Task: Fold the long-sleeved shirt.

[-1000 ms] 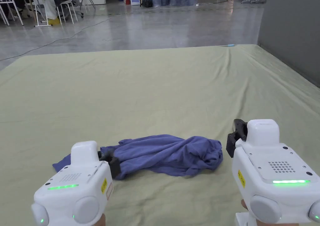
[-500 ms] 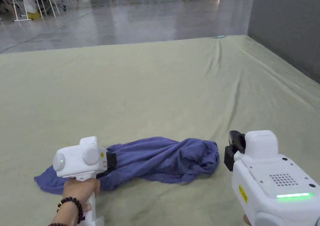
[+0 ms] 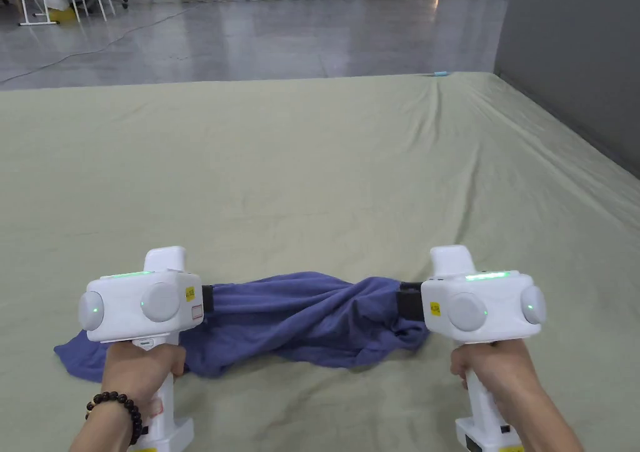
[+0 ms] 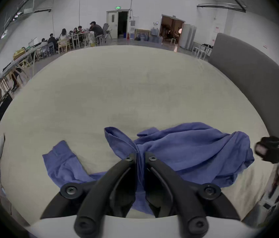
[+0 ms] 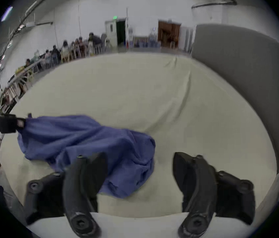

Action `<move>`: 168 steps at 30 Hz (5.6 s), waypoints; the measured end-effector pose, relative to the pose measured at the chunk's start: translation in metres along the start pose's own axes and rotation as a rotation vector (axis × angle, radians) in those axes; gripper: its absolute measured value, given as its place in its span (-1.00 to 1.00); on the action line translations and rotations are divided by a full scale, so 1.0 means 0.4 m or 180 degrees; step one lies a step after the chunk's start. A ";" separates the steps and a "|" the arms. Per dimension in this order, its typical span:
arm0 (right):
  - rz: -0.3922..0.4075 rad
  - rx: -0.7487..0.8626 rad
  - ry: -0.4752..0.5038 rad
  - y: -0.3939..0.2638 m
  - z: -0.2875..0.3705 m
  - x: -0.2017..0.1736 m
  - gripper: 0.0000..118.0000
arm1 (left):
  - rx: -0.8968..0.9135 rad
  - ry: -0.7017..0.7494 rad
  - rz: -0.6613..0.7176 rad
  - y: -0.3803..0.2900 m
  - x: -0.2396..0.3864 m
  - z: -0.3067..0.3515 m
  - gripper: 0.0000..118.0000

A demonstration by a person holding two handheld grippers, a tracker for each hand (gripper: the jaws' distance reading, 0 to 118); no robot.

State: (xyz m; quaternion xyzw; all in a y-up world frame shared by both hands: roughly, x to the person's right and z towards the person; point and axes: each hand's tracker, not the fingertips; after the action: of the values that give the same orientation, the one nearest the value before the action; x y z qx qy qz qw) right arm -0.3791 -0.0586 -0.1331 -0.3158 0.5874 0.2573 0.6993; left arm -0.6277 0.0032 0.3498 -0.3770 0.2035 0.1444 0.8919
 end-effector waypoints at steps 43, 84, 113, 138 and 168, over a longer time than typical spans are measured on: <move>0.0205 0.1504 0.0281 0.849 0.332 -0.027 -0.86 | 0.1785 0.0450 -0.0390 0.567 -0.124 0.558 -0.99; -0.0040 0.0456 0.0227 -0.182 0.334 0.025 -0.92 | 0.0220 0.0049 -0.0160 -0.236 0.230 0.288 -0.20; 0.0017 0.0321 0.0306 0.080 0.128 0.035 -1.00 | 0.0065 0.0188 -0.0156 -0.134 0.110 0.151 -0.97; 0.0266 -0.0244 0.0435 0.295 -0.032 0.016 -0.99 | 0.0476 0.0122 0.0082 -0.094 0.041 0.207 -0.97; -0.0017 0.2146 -0.0074 1.168 0.597 0.078 -0.99 | 0.2132 0.0382 -0.0083 0.721 -0.151 0.627 -0.97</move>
State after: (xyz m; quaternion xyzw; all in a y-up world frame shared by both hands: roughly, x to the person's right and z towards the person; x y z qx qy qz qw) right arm -0.5576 0.4307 -0.2027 -0.0653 0.6306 0.0503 0.7717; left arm -0.7353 0.3747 0.3598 -0.0735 0.2870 0.0357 0.9544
